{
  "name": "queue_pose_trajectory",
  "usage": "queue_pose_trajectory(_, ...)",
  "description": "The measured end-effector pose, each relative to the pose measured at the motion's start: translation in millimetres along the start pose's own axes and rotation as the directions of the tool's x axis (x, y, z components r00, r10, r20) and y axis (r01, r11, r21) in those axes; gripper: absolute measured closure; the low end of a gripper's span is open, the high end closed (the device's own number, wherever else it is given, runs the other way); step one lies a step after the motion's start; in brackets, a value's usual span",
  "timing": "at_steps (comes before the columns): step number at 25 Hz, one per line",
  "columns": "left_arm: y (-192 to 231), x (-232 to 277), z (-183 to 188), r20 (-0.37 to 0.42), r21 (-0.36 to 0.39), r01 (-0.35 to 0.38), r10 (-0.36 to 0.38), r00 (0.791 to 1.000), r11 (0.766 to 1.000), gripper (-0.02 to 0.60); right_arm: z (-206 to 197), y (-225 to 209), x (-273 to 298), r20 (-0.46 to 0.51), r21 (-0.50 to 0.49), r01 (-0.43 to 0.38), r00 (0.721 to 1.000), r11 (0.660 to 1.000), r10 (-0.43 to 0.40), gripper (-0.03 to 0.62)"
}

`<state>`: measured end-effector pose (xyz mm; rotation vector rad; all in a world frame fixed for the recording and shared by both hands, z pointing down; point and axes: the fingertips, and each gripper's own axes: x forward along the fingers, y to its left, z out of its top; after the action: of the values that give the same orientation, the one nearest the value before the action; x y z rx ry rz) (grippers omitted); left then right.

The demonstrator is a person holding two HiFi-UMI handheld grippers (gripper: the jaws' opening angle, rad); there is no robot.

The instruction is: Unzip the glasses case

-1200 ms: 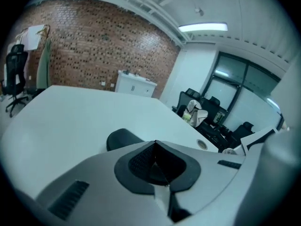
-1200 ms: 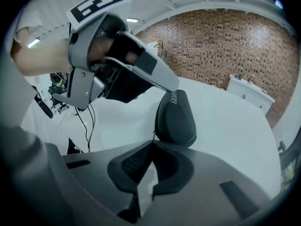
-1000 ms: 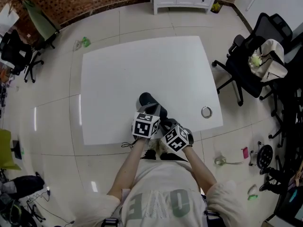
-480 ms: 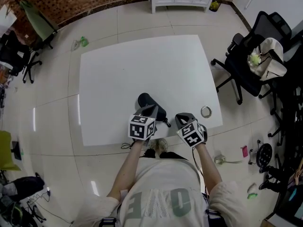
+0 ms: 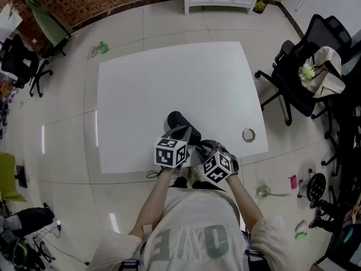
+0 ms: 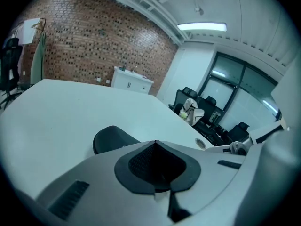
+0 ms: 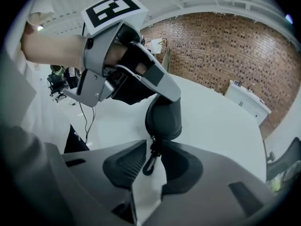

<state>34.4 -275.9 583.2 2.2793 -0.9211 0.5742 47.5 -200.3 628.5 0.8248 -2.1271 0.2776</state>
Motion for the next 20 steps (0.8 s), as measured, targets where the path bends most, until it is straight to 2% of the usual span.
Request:
queue_pose_trajectory(4, -0.9, 1.6, 0.1, -0.003, 0.002, 0.003, -0.003, 1.000, 1.000, 0.580, -2.7, -7.5, 3.2, -0.031, -0.043, 0.129, 0.991, 0.991, -0.130, 0.525)
queue_pose_trajectory(6, 0.1, 1.1, -0.2, 0.001, -0.010, 0.009, -0.009, 1.000, 1.000, 0.580, -3.6, -8.3, 4.6, -0.049, -0.061, 0.160, 0.985, 0.985, -0.163, 0.546)
queue_pose_trajectory(12, -0.2, -0.1, -0.3, 0.007, -0.007, 0.010, -0.010, 1.000, 1.000, 0.580, -2.7, 2.4, 0.7, -0.066, -0.163, 0.132, 0.987, 0.978, -0.144, 0.591)
queue_pose_trajectory(20, -1.8, 1.9, -0.8, 0.004, -0.003, 0.022, -0.022, 1.000, 1.000, 0.580, -8.5, -6.7, -3.9, -0.109, -0.285, 0.146, 0.977, 0.947, -0.183, 0.594)
